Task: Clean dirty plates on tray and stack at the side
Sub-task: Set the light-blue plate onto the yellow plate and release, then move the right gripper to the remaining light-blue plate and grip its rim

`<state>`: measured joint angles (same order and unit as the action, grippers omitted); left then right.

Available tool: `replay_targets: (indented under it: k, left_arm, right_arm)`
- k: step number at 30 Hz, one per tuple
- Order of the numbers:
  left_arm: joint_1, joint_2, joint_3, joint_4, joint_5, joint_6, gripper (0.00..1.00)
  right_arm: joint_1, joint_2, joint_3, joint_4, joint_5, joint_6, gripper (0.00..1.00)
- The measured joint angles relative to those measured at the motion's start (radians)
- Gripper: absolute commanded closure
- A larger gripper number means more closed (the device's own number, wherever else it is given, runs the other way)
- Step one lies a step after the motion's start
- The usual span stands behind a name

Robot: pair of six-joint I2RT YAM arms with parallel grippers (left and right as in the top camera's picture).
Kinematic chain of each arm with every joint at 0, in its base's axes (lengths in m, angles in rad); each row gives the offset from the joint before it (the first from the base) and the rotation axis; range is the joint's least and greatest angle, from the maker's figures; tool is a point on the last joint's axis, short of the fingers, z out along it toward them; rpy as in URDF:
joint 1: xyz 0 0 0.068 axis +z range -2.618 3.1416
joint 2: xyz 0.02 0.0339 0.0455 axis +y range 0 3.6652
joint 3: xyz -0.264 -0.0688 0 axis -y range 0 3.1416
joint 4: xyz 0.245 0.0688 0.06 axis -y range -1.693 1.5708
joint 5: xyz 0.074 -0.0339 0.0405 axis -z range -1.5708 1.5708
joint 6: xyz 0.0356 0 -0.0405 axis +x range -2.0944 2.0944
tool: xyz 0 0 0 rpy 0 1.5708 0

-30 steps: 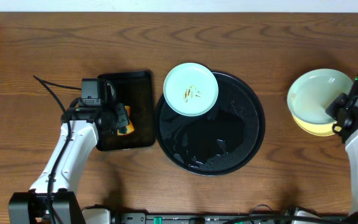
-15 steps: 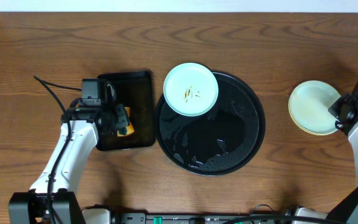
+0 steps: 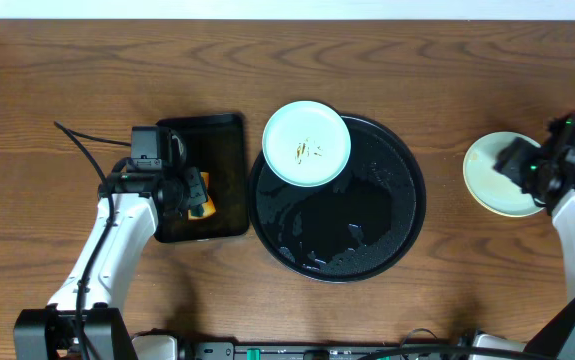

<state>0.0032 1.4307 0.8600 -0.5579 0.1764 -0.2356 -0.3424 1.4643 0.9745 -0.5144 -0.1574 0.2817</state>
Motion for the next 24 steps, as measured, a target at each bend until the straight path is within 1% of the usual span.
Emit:
replay_targets:
  k: [3, 6, 13, 17, 24]
  left_arm:
    - [0.000, 0.000, 0.000, 0.000, 0.000, 0.000, 0.91]
    - [0.000, 0.000, 0.000, 0.000, 0.000, 0.000, 0.91]
    - [0.000, 0.000, 0.000, 0.000, 0.000, 0.000, 0.91]
    - [0.000, 0.000, 0.000, -0.005, 0.000, 0.000, 0.91]
    - [0.000, 0.000, 0.000, -0.012, 0.000, 0.000, 0.91]
  right_arm:
    - [0.075, 0.000, 0.002, -0.022, -0.057, -0.027, 0.41]
    - [0.175, 0.001, 0.022, -0.081, -0.093, -0.050, 0.41]
    - [0.345, 0.001, 0.171, -0.232, -0.108, -0.089, 0.41]
    - [0.423, 0.001, 0.228, -0.235, -0.099, -0.099, 0.41]
    - [0.549, 0.001, 0.237, -0.218, -0.048, -0.106, 0.39]
